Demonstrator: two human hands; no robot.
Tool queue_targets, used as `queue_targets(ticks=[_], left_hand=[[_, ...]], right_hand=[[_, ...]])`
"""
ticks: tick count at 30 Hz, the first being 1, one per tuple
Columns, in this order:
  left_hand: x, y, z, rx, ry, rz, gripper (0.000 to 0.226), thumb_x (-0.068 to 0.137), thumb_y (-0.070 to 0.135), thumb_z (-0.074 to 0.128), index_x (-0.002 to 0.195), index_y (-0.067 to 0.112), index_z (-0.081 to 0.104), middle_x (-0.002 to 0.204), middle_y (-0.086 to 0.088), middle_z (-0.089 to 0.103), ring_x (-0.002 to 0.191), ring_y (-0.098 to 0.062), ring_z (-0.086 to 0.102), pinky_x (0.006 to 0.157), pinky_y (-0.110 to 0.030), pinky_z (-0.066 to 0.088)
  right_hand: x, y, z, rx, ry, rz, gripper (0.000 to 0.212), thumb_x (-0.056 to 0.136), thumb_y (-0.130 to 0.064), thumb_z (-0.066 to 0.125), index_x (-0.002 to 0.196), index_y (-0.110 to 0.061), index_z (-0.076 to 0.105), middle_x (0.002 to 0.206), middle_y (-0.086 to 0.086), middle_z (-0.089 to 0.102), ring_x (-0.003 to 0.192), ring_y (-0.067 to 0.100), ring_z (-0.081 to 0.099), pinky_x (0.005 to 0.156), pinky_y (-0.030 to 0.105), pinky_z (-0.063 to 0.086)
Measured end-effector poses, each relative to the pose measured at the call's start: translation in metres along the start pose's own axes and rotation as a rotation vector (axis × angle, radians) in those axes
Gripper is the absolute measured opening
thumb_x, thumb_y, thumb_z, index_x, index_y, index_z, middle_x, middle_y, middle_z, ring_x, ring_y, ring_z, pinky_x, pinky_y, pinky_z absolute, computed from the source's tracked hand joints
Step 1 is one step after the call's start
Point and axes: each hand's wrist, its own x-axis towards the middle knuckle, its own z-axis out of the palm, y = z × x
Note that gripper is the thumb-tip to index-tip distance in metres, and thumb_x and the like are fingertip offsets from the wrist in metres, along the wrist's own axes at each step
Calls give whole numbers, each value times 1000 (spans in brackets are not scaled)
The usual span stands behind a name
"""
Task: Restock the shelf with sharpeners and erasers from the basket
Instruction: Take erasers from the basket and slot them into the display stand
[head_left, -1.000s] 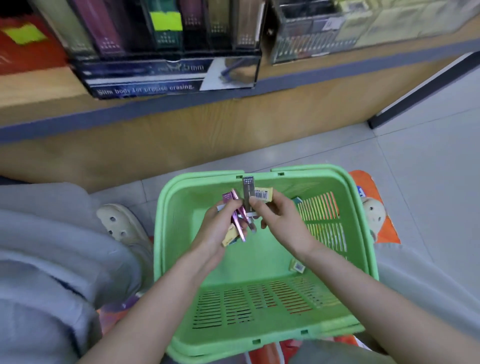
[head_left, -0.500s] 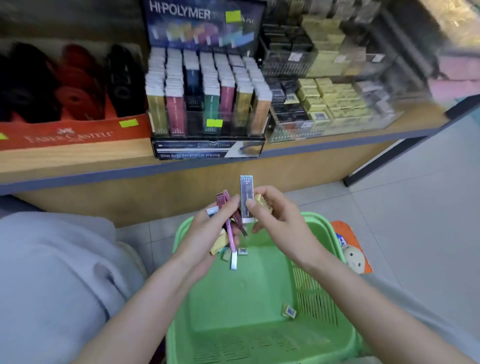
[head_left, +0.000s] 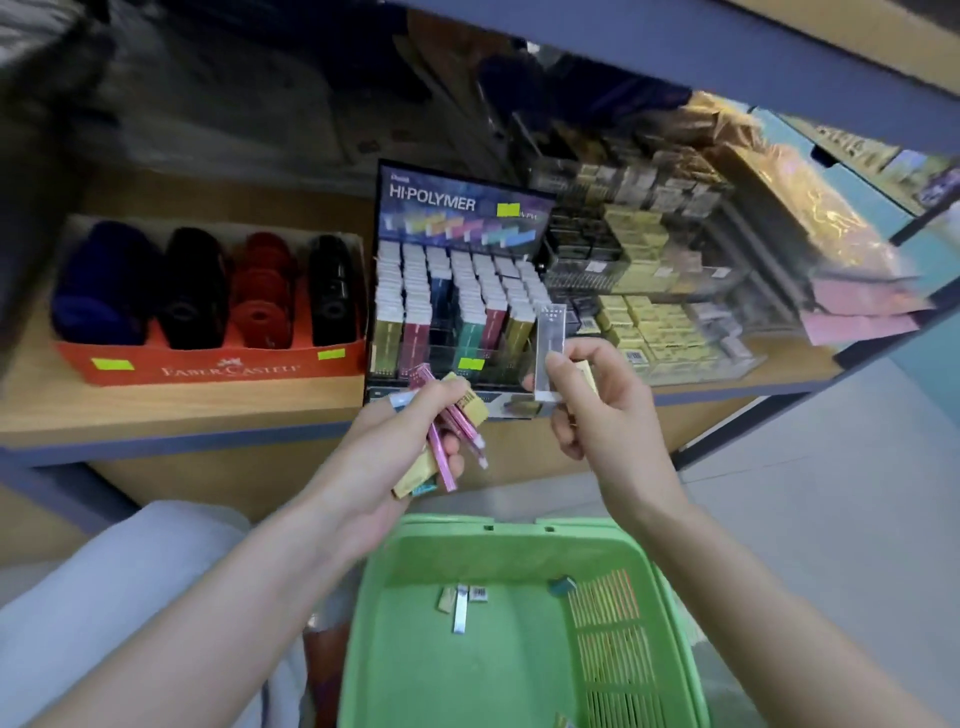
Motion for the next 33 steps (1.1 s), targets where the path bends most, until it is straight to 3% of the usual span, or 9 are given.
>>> queue_targets(ticks=[3,7,10,13,16,20,24,29,33], left_hand=[[1,14,-6,6,-33,44,17,89,23,59,82,10,66,43,-3,50,32,-11,44,31,-20,40],[13,34,-9,-2,14,66,19,92,21,55,79,9,61,36,-3,47,27,-10,41,28,-21,36],[24,41,-14,109,34,3,27,97,18,47,74,5,53,29,0,42,22,-7,38,26,-17,32],[26,39,-24,-31,52,34,19,92,22,56,78,10,63,38,-5,48,28,-10,41,27,-23,35],[29,42,-30,-72,31,50,17,90,21,57,80,10,63,41,-5,51,29,-10,43,27,-23,36],[34,48,-32,-94,-6,23,18,92,22,55,80,9,60,41,-4,50,29,-10,41,27,-22,35],[36,47,-34,-89,-16,6,15,91,22,56,83,10,61,42,-4,49,29,-10,41,27,-23,35],[26,52,-29,-66,-24,22,16,93,21,54,88,8,61,36,-2,46,26,-9,38,27,-22,35],[18,62,-16,-9,-36,18,23,96,15,50,77,1,56,28,-1,40,20,-7,34,28,-16,33]], right_hand=[[22,-13,2,-100,-20,-25,9,95,-18,54,86,-17,54,69,2,61,42,10,48,42,22,43],[61,-25,3,-362,-13,-167,5,93,-16,58,89,-18,55,63,-5,58,50,16,58,48,29,52],[86,-28,9,-692,-49,-336,4,95,-15,55,99,-16,56,77,5,57,60,19,54,54,16,41],[102,-28,16,-957,-103,-435,18,96,-15,52,113,-11,57,94,7,53,74,18,47,64,18,28],[106,-30,19,-1020,-170,-423,19,98,-18,49,114,-9,52,85,4,54,61,9,43,55,23,27],[110,-35,19,-1056,-199,-401,15,97,-21,50,106,-9,49,56,-5,44,39,6,40,41,16,32],[110,-43,17,-1086,-235,-403,12,94,-25,57,101,-15,55,56,1,52,43,9,47,44,19,35],[96,-49,-5,-1067,-190,-437,20,87,-38,63,91,-21,55,60,10,55,42,19,37,43,24,28],[85,-53,-24,-1143,-186,-463,18,86,-36,62,88,-20,53,64,11,59,48,22,43,46,23,32]])
